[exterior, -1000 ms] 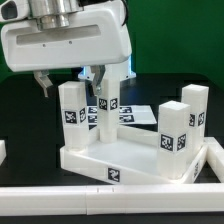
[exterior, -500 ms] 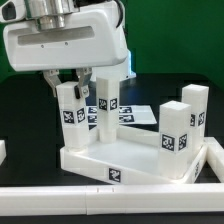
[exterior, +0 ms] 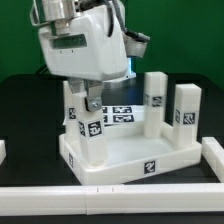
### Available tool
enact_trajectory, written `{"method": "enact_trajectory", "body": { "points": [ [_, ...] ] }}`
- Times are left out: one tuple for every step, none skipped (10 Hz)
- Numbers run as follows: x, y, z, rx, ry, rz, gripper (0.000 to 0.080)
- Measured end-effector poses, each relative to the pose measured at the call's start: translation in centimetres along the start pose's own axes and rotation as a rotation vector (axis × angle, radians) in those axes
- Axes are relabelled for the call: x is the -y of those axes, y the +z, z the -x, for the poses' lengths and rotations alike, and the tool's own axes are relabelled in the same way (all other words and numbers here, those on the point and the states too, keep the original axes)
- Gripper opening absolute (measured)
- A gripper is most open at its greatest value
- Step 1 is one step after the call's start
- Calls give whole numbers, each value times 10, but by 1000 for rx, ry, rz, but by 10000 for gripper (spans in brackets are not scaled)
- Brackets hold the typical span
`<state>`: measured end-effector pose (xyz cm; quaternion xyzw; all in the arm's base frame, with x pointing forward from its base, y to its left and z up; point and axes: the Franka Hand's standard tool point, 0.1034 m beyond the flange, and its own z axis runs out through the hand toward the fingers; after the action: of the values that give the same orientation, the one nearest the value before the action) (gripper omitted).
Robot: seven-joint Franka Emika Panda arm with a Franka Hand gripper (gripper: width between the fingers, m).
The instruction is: Assemble desk
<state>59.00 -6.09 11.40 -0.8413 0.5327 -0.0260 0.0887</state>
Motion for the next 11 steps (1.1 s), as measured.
{"method": "enact_trajectory", "body": {
  "points": [
    [10, 2, 5, 3, 137, -6, 284],
    [13, 3, 10, 6, 221, -10, 284],
    [15, 4, 15, 14, 341, -13, 284],
    [15, 4, 15, 14, 327, -13, 284],
    [15, 4, 15, 14, 311, -13, 284],
    [15, 4, 15, 14, 262, -13, 284],
    [15, 4, 15, 11, 152, -13, 464],
    [19, 4, 17, 4, -25, -4, 464],
    [24, 4, 23, 2, -205, -2, 612],
    [23, 5, 21, 3, -249, -2, 638],
    [22, 5, 20, 2, -310, -1, 638]
  ]
}}
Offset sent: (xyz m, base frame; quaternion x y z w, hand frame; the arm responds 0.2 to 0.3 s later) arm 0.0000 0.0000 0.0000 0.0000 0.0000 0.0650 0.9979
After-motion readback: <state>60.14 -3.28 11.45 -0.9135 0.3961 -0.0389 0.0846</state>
